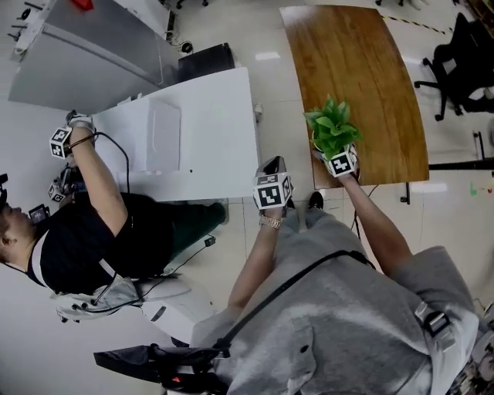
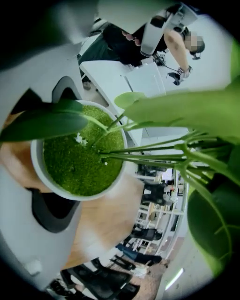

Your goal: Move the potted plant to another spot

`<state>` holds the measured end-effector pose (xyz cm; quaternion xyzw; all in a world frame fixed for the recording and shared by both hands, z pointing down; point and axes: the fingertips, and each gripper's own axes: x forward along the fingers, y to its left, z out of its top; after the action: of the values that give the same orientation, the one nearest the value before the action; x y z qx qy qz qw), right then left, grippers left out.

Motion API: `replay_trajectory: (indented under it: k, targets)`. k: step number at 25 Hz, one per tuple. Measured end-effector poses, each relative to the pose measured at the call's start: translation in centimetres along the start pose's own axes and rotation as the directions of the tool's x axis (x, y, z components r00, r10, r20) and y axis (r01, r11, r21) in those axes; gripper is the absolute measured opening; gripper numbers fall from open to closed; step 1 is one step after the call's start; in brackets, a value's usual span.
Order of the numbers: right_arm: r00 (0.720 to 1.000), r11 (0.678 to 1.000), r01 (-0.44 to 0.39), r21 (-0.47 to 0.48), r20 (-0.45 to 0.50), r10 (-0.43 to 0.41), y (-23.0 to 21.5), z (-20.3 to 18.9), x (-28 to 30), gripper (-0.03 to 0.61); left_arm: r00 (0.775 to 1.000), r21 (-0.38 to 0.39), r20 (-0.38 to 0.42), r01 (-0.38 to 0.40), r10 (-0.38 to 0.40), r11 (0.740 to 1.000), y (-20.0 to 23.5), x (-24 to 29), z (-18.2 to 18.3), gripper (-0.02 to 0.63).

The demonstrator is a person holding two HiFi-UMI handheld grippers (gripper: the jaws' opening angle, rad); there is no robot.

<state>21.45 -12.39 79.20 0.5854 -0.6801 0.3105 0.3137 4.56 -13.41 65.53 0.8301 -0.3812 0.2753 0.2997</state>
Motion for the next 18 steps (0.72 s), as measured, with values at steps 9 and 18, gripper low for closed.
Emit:
replay_trajectory:
  k: [9,18]
  targets:
    - [0.955,0.896,-0.286,-0.339,-0.021,0.297,22.8,9.2,6.3,0.515,0.967,-0.188,0.055,-0.234,0.248,0.954,11.2,-8.8,-3.2,0.015]
    - [0.936,0.801,-0.348,-0.488,-0.138,0.323,33.3,8.7,9.2,0.518,0.932,-0.286,0.062,-0.326,0.357,0.901,17.6,-15.9,-5.1,0.015]
